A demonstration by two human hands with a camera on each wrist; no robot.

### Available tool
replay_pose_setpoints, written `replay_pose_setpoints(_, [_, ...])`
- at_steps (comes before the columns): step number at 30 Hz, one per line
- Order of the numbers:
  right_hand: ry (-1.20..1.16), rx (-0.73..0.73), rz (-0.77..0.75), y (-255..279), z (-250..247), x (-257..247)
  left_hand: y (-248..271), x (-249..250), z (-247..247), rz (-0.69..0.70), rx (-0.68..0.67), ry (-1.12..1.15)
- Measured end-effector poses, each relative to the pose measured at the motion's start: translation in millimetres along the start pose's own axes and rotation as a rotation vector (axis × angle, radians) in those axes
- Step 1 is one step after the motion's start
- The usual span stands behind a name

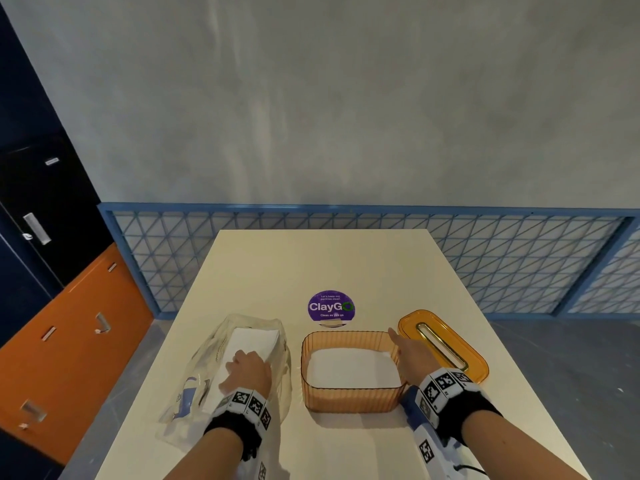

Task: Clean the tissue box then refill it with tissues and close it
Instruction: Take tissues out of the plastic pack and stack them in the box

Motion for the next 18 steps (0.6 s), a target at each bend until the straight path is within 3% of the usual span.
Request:
replay_pose_setpoints(11, [0.012, -0.005, 0.003, 2.2, -0.4, -1.9, 10.0, -0.8, -2.3, -0.031, 0.042, 0.005])
replay_pose_setpoints(18, [0.040, -0.065, 0.003, 1.9, -8.4, -2.7, 17.7, -3.4, -45.1, 0.105, 0.168, 0.081])
Point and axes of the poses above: each hand's wrist, its own y-axis away from the middle knuckle, its own z-axis out of the palm, x = y × z, the point moved 3 cm from there along -y, towards the middle knuckle, and after that the axes turned 7 degrees about -z, right-handed, at the moved point
